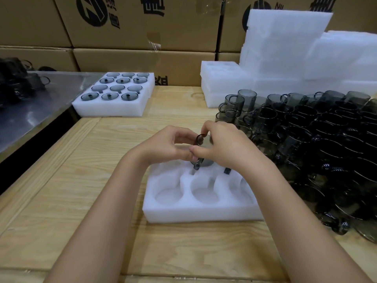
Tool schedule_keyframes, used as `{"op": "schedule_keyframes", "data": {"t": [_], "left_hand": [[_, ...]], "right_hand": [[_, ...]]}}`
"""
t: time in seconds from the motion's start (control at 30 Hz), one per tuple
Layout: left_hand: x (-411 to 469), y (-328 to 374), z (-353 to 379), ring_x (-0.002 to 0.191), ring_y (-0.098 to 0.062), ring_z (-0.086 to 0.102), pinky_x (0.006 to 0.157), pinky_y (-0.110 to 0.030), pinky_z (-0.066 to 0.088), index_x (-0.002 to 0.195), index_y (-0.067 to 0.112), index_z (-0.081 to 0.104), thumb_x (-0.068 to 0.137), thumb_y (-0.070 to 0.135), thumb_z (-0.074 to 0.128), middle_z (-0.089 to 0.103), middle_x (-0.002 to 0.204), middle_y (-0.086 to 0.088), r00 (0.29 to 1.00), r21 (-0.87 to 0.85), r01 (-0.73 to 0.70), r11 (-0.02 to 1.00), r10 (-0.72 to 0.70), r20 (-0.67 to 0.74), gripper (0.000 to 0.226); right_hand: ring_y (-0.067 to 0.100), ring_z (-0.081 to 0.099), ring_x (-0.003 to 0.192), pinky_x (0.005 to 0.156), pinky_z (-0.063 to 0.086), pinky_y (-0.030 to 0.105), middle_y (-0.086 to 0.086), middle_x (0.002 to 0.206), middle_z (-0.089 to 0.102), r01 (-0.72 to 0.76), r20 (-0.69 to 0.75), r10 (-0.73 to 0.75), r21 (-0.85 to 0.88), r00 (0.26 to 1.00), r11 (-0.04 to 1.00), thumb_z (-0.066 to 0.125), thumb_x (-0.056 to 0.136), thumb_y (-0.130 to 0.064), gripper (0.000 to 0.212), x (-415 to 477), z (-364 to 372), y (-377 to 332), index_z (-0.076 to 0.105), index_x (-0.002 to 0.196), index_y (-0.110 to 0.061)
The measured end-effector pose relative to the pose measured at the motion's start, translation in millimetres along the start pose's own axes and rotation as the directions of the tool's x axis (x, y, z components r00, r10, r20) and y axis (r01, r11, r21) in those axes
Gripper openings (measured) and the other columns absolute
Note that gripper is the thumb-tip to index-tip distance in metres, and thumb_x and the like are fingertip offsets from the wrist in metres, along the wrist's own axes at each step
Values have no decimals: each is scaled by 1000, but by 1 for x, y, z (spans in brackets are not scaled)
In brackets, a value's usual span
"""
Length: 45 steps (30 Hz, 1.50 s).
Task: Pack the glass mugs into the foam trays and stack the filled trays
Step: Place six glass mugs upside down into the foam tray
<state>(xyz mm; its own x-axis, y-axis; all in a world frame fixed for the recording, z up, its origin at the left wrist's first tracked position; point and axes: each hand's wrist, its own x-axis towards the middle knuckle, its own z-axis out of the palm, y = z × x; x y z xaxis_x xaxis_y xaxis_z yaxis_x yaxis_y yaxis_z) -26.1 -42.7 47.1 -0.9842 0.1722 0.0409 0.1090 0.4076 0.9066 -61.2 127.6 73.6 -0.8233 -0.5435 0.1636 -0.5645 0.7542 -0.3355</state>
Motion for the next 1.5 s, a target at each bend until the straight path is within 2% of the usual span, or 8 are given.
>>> {"op": "schedule_keyframes", "data": {"t": [0.47, 0.67, 0.9, 1.0, 1.1, 1.17, 1.27, 1.5], "left_hand": [[6, 9, 12, 117, -9, 53, 95, -16, 38, 136, 26, 46, 84, 28, 53, 64, 120, 6, 990, -151, -3, 989, -19, -141, 53], [17, 1, 36, 145, -14, 17, 117, -34, 11, 143, 37, 37, 101, 44, 31, 25, 157, 1, 997, 524, 50, 850, -12, -76, 43], [4, -5, 21, 114, -17, 56, 108, -41, 29, 126, 27, 57, 96, 43, 42, 65, 122, 4, 924, 684, 186, 706, 110, -366, 38], [-12, -18, 9, 104, -15, 61, 94, -32, 42, 113, 18, 64, 92, 19, 59, 68, 109, -2, 860, 138, 127, 982, -40, -508, 21], [-24, -34, 9, 95, -19, 65, 82, -28, 51, 107, 10, 66, 84, -3, 60, 71, 102, -6, 872, -442, -6, 897, -211, -441, 27], [-27, -42, 10, 88, -21, 68, 71, -26, 55, 108, 10, 65, 73, -4, 65, 72, 99, -4, 878, -491, -23, 871, -218, -427, 38], [-26, -47, 11, 72, -16, 69, 61, -24, 55, 101, 10, 67, 62, 6, 59, 72, 85, 0, 883, -542, -66, 838, -205, -423, 40], [-27, -50, 8, 78, -21, 68, 65, -27, 54, 104, 8, 65, 69, 15, 54, 73, 86, -4, 905, -592, -108, 799, -168, -391, 38]], "right_hand": [[26, 37, 120, 94, 33, 37, 6, 126, 46, 18, 4, -18, -103, 1000, 994, 38, 88, -63, 64, -1, 21, -7, 42, 129, -15], [24, -11, 145, 113, -12, 55, 3, 159, -2, 230, 364, -91, -360, 927, 904, 30, 97, -35, 62, 4, 41, -6, 0, 150, -30], [24, 0, 145, 114, -5, 52, -1, 157, 12, 101, 245, -46, -215, 968, 971, 18, 96, -45, 58, 5, 49, -3, 11, 150, -23], [21, 12, 143, 113, 6, 47, 1, 153, 25, 72, 205, -37, -163, 978, 984, 14, 94, -59, 66, 5, 51, 0, 20, 148, -21], [22, 33, 134, 107, 21, 40, 3, 146, 39, 16, 103, -23, 72, 994, 997, 26, 95, -57, 64, 7, 48, 1, 33, 143, -15], [25, 46, 122, 100, 33, 36, 7, 134, 51, -33, -105, 67, 295, 992, 955, 38, 98, -42, 47, 12, 41, 5, 49, 131, -11], [29, 40, 117, 95, 34, 36, 11, 126, 51, -110, -295, 93, -43, 951, 993, 46, 95, -26, 35, 29, 29, 22, 55, 124, -8], [31, 34, 117, 95, 33, 36, 14, 126, 43, -159, -73, 141, -466, 987, 870, 54, 89, -19, 30, 56, 21, 29, 59, 116, -6]]}}
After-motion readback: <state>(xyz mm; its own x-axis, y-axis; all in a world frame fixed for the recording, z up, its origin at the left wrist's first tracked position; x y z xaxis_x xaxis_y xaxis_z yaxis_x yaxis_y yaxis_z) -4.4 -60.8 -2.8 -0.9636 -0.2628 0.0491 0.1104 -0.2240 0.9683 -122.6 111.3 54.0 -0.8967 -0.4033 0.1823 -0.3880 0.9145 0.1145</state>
